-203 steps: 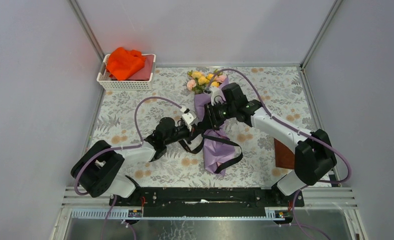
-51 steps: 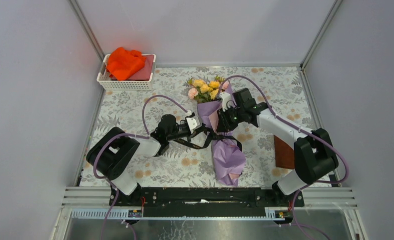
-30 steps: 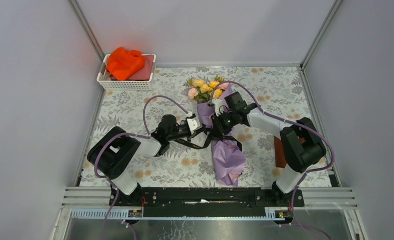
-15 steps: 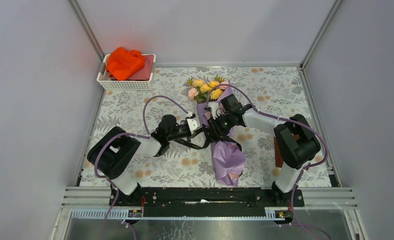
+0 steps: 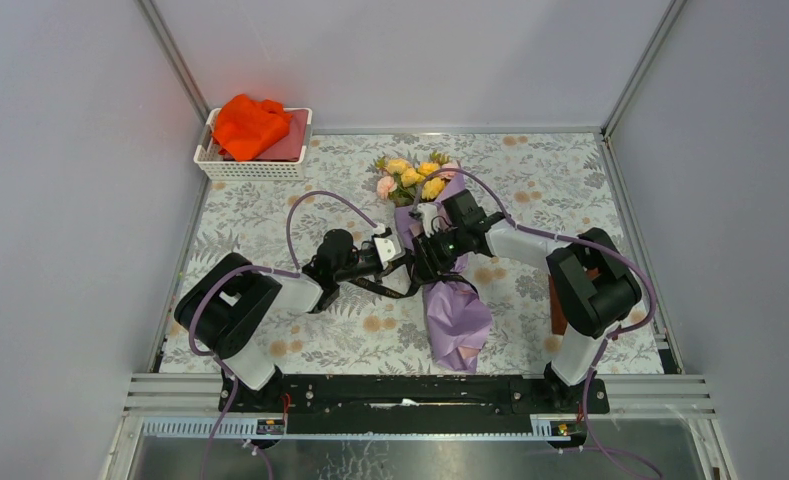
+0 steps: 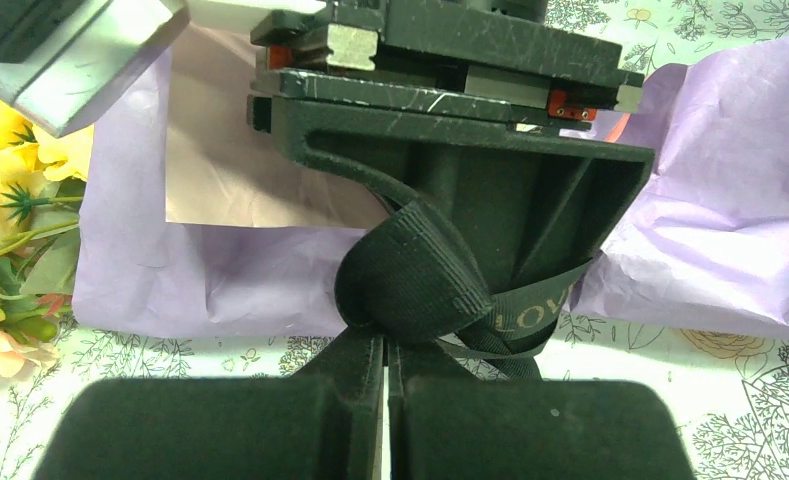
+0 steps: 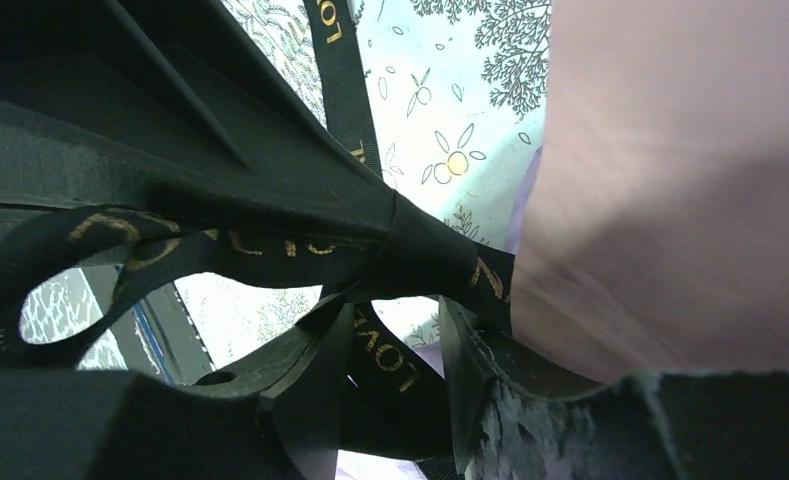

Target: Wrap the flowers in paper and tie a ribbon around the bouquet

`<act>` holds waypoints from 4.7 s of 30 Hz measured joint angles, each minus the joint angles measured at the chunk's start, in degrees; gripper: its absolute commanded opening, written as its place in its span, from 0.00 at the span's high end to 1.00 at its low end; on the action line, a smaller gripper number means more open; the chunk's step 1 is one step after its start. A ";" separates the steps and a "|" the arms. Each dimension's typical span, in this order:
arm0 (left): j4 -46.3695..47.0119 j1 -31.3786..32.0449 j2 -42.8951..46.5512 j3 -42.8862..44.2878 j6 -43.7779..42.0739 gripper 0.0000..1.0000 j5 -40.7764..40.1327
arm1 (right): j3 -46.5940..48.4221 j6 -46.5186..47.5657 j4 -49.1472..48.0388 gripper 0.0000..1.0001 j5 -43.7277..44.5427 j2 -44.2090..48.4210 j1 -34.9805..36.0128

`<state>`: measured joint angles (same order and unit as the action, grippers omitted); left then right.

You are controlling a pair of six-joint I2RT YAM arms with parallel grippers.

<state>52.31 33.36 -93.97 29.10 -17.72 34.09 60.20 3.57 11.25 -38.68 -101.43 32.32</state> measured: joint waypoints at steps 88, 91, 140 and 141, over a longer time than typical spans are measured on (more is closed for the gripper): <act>-10.67 0.00 2.34 -1.22 -17.35 1.00 0.96 | -7.85 -16.83 -0.46 1.00 12.31 14.82 -10.67; -12.70 0.00 2.34 -1.22 -22.45 1.00 1.55 | -9.20 -17.16 -1.14 1.00 12.68 15.65 -13.27; -37.68 -1.68 5.55 -0.70 -67.80 1.00 -1.44 | -25.46 -28.17 -12.15 1.00 4.46 11.45 -36.37; -37.68 -1.75 5.55 -0.70 -67.76 1.00 -1.44 | -25.46 -28.28 -12.22 1.00 4.48 11.45 -36.37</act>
<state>14.63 31.62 -88.42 28.40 -85.47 32.64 34.74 -24.71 -0.97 -34.20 -89.97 -4.05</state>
